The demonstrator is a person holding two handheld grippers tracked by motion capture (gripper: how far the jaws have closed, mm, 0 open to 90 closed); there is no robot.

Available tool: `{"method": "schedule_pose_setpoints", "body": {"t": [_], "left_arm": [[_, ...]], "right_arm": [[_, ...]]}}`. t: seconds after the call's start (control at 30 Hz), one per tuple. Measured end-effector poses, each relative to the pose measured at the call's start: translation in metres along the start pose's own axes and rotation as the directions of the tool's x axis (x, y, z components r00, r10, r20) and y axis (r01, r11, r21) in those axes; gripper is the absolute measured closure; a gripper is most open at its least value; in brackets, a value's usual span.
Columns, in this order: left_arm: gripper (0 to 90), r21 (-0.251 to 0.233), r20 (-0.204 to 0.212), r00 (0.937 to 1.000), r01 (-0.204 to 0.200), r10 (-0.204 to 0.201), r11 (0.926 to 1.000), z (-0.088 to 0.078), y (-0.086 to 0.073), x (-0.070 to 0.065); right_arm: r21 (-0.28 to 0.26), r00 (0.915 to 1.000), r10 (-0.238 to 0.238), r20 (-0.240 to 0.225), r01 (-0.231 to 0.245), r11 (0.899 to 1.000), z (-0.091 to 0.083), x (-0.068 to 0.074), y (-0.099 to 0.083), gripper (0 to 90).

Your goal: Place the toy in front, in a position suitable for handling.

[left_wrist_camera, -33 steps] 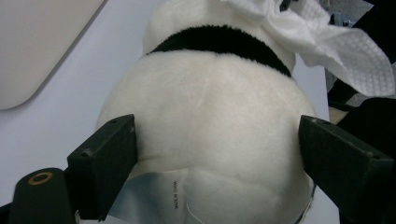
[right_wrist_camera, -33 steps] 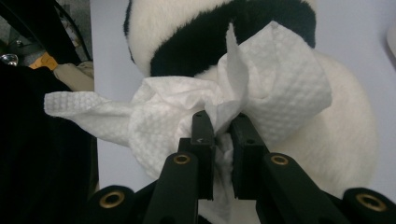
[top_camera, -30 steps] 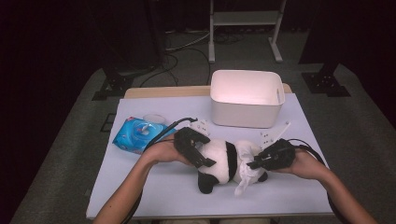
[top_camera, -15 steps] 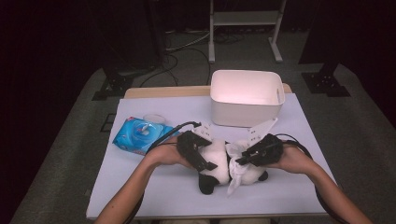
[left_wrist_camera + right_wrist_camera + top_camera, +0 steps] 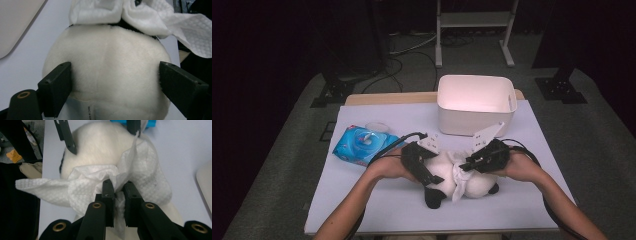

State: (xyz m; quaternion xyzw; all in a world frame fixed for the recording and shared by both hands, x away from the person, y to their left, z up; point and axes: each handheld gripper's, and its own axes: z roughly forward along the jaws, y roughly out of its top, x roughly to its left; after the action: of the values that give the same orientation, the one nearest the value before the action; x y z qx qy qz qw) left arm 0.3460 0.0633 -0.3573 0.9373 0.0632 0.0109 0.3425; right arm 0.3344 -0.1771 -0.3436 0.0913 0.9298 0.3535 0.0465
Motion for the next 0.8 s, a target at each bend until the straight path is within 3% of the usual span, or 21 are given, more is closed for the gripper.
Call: {"method": "schedule_pose_setpoints", "body": {"t": [0.8], "left_arm": [[14.3,-0.025,0.002,1.0000,0.005,-0.005,0.9997,-0.001,-0.005,0.000]], "right_arm": [[-0.037,0.9908,0.131,0.034,-0.130,0.991,-0.037,0.001,-0.064,79.3]]}}
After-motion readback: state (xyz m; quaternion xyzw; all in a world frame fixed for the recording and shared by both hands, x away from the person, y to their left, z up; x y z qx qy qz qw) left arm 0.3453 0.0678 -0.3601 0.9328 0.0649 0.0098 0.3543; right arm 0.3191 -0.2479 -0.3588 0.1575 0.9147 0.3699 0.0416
